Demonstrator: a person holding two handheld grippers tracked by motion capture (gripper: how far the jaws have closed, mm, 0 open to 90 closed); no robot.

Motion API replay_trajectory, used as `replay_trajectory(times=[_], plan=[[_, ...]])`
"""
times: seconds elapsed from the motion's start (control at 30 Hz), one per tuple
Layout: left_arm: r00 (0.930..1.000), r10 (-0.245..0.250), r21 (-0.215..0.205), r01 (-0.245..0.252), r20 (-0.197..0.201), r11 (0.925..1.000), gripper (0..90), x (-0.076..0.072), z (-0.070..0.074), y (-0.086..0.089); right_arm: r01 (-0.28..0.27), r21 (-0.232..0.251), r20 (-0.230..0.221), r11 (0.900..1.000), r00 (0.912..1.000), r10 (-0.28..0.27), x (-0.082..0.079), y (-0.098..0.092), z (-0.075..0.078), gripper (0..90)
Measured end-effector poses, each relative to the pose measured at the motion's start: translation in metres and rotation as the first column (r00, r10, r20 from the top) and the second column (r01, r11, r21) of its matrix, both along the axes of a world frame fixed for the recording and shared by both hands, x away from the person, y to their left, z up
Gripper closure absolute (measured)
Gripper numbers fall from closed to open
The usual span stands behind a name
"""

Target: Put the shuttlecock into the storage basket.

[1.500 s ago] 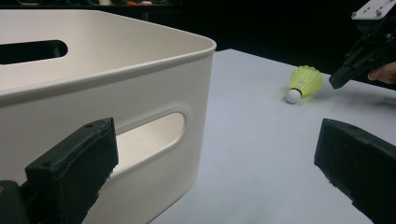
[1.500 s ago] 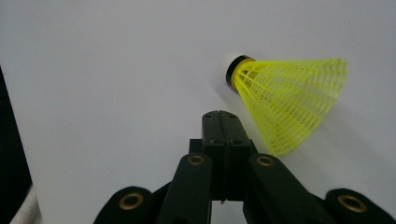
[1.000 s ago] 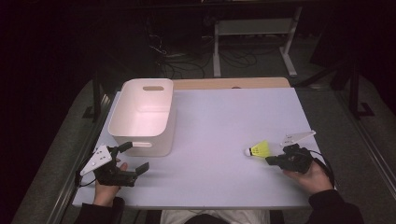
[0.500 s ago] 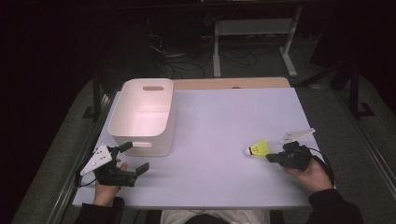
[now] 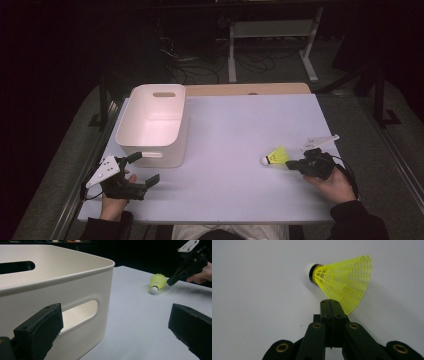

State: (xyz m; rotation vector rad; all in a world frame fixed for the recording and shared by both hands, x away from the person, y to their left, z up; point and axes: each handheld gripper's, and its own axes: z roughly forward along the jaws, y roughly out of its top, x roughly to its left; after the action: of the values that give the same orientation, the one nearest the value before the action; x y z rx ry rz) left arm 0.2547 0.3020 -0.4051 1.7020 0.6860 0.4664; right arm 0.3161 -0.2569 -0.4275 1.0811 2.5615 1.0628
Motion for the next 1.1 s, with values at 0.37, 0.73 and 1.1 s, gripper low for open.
replay_trajectory(times=[0.37, 0.73, 1.1], plan=[[1.0, 0.0, 0.0, 0.0, 0.0, 1.0, 0.0, 0.0, 0.0, 0.0, 0.012, 0.003, -0.007, 1.0, 0.9999, -0.012, 0.009, -0.002, -0.002, 88.9], [1.0, -0.001, 0.0, 0.001, -0.001, 1.0, 0.0, 0.0, 0.0, 0.0, 0.018, -0.006, -0.02, 1.0, 0.9996, -0.018, 0.02, -0.002, -0.005, 88.8], [1.0, -0.001, -0.001, 0.001, -0.001, 1.0, 0.0, 0.0, 0.0, 0.0, 0.013, -0.012, -0.027, 1.0, 0.9995, -0.014, 0.033, 0.0, -0.006, 88.8]])
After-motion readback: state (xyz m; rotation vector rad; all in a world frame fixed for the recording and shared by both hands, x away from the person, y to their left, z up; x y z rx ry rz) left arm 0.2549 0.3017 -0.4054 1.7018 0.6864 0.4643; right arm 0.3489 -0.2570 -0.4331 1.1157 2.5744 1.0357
